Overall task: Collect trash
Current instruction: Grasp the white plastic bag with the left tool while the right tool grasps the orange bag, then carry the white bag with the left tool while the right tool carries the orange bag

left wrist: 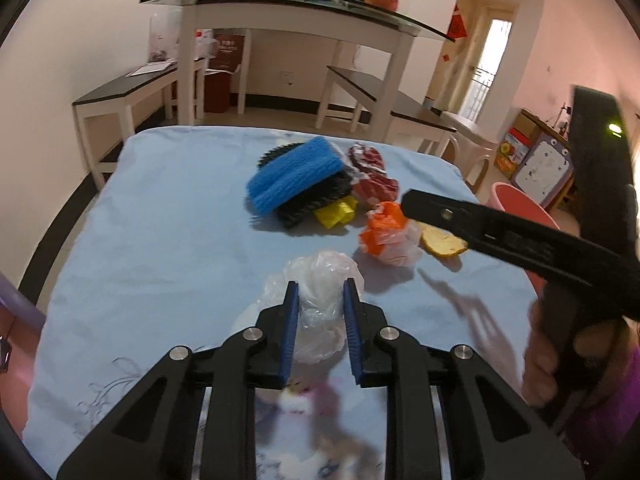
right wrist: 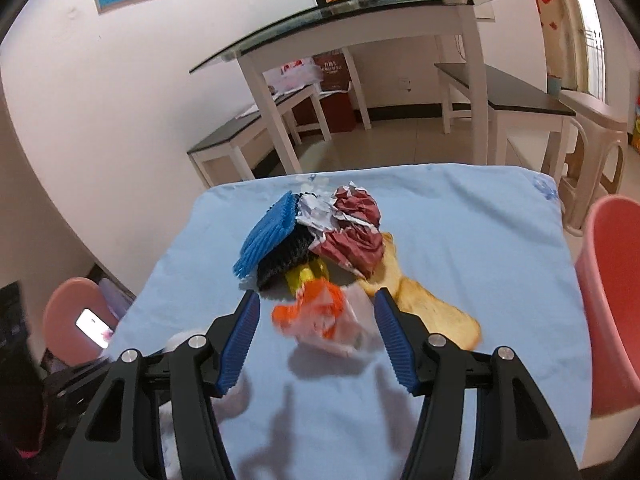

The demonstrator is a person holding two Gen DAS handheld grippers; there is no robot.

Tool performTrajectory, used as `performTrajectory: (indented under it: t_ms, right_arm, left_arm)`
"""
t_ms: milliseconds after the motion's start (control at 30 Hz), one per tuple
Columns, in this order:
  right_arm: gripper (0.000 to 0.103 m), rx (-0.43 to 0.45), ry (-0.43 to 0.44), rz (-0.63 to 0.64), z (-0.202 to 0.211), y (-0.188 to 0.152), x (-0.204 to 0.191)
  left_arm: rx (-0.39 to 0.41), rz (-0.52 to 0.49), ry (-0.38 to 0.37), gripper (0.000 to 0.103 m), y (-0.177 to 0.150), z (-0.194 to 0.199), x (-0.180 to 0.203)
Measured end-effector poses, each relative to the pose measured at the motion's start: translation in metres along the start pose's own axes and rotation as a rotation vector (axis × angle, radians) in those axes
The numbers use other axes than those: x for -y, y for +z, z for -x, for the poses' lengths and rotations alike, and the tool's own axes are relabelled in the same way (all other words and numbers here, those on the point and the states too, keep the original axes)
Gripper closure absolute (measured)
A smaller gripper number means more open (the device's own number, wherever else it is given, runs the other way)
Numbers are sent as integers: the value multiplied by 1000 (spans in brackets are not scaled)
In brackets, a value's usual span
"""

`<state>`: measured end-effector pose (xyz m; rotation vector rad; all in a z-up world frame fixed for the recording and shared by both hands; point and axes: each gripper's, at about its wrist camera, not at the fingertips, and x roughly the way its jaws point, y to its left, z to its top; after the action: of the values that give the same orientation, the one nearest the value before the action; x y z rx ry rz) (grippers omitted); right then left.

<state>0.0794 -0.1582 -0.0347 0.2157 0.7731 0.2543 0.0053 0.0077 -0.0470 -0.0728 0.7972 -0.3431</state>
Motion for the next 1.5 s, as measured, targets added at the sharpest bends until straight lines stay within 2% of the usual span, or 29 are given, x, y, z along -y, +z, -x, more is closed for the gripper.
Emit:
performTrajectory:
  t_ms: [33, 100, 167, 233, 267, 400, 600, 833, 1200, 1500]
  right_arm:
    - [50, -4, -8, 6, -4, 2, -1]
    - [63, -26, -38, 12, -15, 4, -2]
    - [69, -72, -41, -5, -26, 0, 0]
    - [76, -71, -46, -5, -25, -3, -3]
    - [90, -72, -51, 11, -22, -4, -6]
    - [90, -52, -32, 25, 0, -11, -18]
    - [90, 34, -6, 43, 51, -16, -44]
    - [90, 69, -5, 91, 92, -29, -70]
    - [90, 110, 3, 101, 120, -32, -82]
    - [90, 141, -4, 70, 135, -37, -71]
  left_arm:
    - [2, 4, 3, 81, 0, 2, -1]
    - [15, 11, 4, 81, 1, 9, -4]
    - [36, 11, 0, 81, -1, 18, -6]
    - [58, 11, -4, 81, -3, 27, -7]
    - [67, 12, -8, 81, -4, 31, -8]
    - [99, 29, -19, 81, -8, 47, -10]
    - [147, 29, -18, 81, -14, 74, -12]
    - [192, 74, -19, 81, -20, 99, -14]
    - [225, 123, 16, 81, -19, 119, -19]
    - [214, 135, -5, 81, -14, 111, -18]
